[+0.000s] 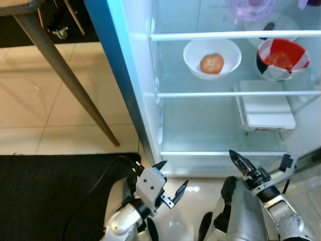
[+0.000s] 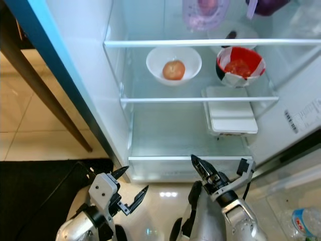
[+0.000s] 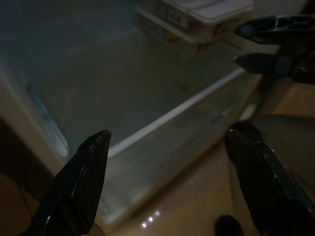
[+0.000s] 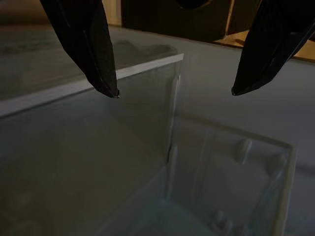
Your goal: Restocking fridge
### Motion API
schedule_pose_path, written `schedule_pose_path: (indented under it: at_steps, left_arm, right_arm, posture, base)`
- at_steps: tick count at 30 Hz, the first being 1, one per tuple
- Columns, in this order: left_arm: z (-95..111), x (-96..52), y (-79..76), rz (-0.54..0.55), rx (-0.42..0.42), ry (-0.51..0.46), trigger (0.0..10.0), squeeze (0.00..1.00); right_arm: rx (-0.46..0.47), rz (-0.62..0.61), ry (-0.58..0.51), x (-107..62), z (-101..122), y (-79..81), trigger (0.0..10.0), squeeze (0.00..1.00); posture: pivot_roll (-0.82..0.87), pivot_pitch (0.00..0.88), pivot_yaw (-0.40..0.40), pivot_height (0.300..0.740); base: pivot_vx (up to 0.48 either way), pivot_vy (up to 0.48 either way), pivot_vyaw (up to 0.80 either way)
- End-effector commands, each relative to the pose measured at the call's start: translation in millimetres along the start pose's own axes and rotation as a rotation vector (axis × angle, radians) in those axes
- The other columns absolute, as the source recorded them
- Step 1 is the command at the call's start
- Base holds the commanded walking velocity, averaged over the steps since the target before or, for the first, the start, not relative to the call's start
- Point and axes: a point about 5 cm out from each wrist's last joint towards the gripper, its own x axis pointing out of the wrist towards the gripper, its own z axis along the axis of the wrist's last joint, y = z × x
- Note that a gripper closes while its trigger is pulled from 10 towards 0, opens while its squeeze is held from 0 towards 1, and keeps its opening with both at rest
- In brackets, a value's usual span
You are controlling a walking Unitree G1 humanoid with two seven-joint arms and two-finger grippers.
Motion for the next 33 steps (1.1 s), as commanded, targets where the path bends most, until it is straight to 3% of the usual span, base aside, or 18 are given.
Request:
schedule_pose_path:
  at_steps: [1,10,17,27,33]
  left_arm:
    - [-12.3,-7.2,-1.7,-0.006,-0.010,0.043,10.0,0.00]
    - [-24.2,2.6,-9.1,-0.039,-0.013,0.043,10.0,0.00]
    - [-31.0,3.6,-10.8,-0.052,-0.013,0.060,10.0,0.00]
    - [-46.8,-4.9,-19.0,-0.114,-0.012,0.111,10.0,0.00]
    - [-52.9,-8.0,-20.0,-0.127,-0.010,0.128,10.0,0.00]
  right_arm:
    - [-0.001,-0.052,0.033,-7.1,-9.5,-7.2,10.0,0.00]
    - [-0.065,-0.072,0.195,5.5,-36.9,-8.2,10.0,0.00]
    - [-0.106,-0.077,0.253,6.1,-44.7,-8.6,10.0,0.00]
    - [-0.201,-0.118,0.355,-0.3,-59.3,-15.0,10.0,0.00]
    - [-0.180,-0.064,0.352,-2.3,-61.1,-12.8,10.0,0.00]
  posture:
    - [0.06,0.183,0.018,0.300]
    - [0.04,0.122,0.010,0.309]
    - [0.04,0.116,0.010,0.329]
    - [0.03,0.113,0.013,0.358]
    - [0.03,0.112,0.011,0.368]
  base:
    - [0.000,0.000,0.00]
    - [0.000,0.000,0.00]
    - [0.000,0.000,0.00]
    - [0.000,0.000,0.00]
    - [0.000,0.000,0.00]
